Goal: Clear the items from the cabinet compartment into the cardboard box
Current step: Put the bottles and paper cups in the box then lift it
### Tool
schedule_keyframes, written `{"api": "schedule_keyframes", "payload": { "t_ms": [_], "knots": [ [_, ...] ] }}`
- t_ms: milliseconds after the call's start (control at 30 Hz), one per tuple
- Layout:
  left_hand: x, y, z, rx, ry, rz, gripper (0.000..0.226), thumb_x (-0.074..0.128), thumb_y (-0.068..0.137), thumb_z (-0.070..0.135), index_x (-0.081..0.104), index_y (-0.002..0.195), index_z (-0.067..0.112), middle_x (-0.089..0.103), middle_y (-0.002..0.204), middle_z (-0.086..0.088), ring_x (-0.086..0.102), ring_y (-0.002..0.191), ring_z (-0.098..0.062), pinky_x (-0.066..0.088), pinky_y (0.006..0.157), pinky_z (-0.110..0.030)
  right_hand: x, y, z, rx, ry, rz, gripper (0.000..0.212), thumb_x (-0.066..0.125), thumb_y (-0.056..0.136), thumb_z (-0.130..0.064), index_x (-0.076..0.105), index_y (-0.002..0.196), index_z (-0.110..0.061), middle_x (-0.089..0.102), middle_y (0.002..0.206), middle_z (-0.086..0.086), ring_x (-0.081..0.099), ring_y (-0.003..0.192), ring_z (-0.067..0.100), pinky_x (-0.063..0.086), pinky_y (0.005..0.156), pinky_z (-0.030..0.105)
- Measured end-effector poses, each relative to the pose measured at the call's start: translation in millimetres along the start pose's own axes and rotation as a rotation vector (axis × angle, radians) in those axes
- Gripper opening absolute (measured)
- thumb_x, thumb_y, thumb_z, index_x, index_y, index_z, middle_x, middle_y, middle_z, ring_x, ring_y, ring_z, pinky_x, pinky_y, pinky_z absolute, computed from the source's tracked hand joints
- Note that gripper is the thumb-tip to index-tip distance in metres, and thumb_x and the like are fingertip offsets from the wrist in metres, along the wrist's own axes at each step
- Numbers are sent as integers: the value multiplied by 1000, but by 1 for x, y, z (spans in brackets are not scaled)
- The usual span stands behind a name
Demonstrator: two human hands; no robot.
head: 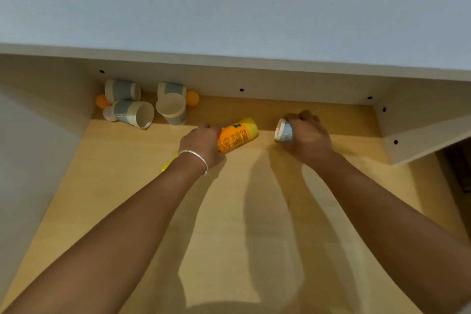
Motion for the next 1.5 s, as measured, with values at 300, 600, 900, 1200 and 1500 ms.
{"api": "schedule_keyframes", "payload": {
  "t_ms": [300,600,900,1200,1500],
  "knots": [
    [8,-80,67,125,4,2,53,71,69,39,52,118,32,50,106,1,59,92,-23,48,70,-31,-41,-119,55,44,180,200,63,75,76,-32,49,133,-22,49,120,4,45,110,24,43,83,33],
    [-29,-113,197,397,17,118,55,73,70,40,52,121,33,51,105,3,58,94,-21,44,67,-29,-102,-223,150,230,223,372,65,73,78,-31,43,135,-29,46,121,-3,43,107,15,46,86,34],
    [-74,-153,366,761,-16,269,54,73,70,41,53,120,36,53,105,4,57,89,-20,44,66,-29,-189,-334,255,427,251,636,71,77,75,-30,42,137,-27,52,125,1,47,114,23,46,93,44],
    [-101,-184,535,1051,-23,358,59,73,75,36,49,129,34,52,117,0,56,100,-22,48,77,-35,-216,-408,329,509,291,771,69,79,71,-23,50,133,-21,58,123,4,51,113,25,44,90,38],
    [-64,-191,591,1129,-190,417,59,64,77,5,54,132,24,59,127,-2,56,112,-26,48,90,-40,-193,-416,356,616,284,682,75,79,76,-32,42,140,-26,50,133,-2,47,121,18,43,99,35]
  ]
}}
Point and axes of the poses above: each hand's wrist, its own y-axis towards the middle knuckle, its own x-axis out of the palm, z = x × y, the point moved 7 cm from there along y, towards the middle knuckle
